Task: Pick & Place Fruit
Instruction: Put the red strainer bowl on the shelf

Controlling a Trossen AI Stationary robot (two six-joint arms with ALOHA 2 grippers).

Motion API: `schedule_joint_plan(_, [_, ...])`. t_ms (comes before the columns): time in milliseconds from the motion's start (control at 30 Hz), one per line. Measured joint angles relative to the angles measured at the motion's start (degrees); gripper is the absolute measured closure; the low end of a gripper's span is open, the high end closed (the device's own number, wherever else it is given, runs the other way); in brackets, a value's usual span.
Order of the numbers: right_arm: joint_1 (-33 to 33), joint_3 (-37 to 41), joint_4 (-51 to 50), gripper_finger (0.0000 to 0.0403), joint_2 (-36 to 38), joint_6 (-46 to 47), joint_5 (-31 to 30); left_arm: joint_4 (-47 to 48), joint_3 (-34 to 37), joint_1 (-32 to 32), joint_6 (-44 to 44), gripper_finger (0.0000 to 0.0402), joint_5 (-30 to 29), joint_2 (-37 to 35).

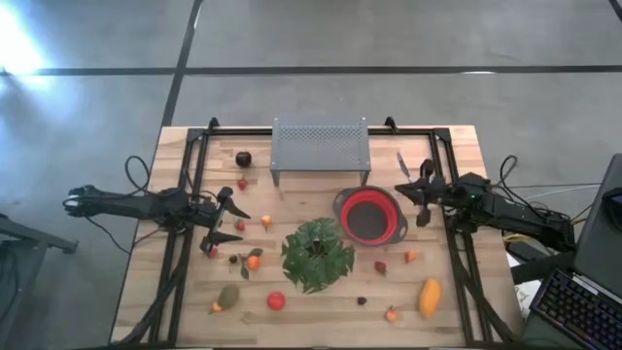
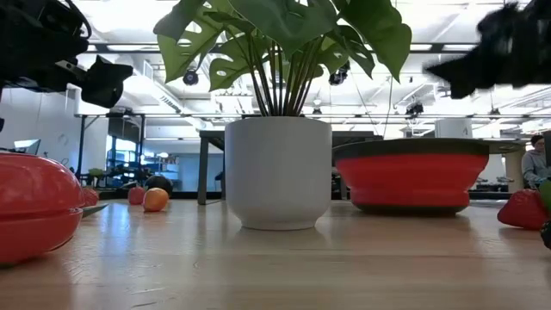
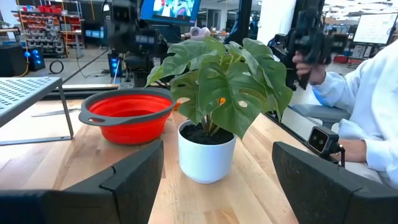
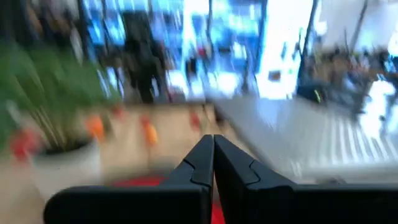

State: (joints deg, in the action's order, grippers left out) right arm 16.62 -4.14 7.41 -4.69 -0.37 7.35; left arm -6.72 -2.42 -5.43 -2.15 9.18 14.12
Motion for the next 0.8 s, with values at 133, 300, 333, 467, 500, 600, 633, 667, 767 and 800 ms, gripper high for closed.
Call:
schedule_joint_plan(133, [0.0,0.0,18.2,0.0394,-0.4,0.6,2.0,0.0,0.0,0.0,0.0,0.0096,0.0,0.0])
schedule_joint_plan(300, [0.0,-1.5,26.2,0.0394,-1.7,1.4,10.8,0.0,0.0,0.0,0.0,0.0096,0.0,0.0])
schedule_joint_plan(333, [0.0,-2.1,25.8,0.0394,-2.5,2.5,11.6,0.0,0.0,0.0,0.0,0.0096,0.0,0.0])
schedule_joint_plan(467, [0.0,-3.5,25.6,0.0394,-8.0,5.8,10.6,0.0,0.0,0.0,0.0,0.0096,0.0,0.0])
schedule_joint_plan(500, [0.0,-4.0,25.4,0.0394,-9.8,6.9,9.8,0.0,0.0,0.0,0.0,0.0096,0.0,0.0])
schedule_joint_plan(600, [0.0,-5.8,24.7,0.0394,-15.8,10.0,5.8,0.0,0.0,0.0,0.0,0.0096,0.0,0.0])
schedule_joint_plan(633, [0.0,-6.6,23.8,0.0394,-17.9,10.4,4.9,0.0,0.0,0.0,0.0,0.0096,0.0,0.0])
schedule_joint_plan(667, [0.0,-7.6,22.4,0.0394,-19.9,10.7,4.5,0.0,0.0,0.0,0.0,0.0096,0.0,0.0])
schedule_joint_plan(767, [0.0,-11.0,15.9,0.0394,-25.2,11.8,4.5,0.0,0.0,0.0,0.0,0.0096,0.0,0.0])
schedule_joint_plan(800, [0.0,-12.4,13.3,0.0394,-26.7,11.9,4.7,0.0,0.0,0.0,0.0,0.0096,0.0,0.0])
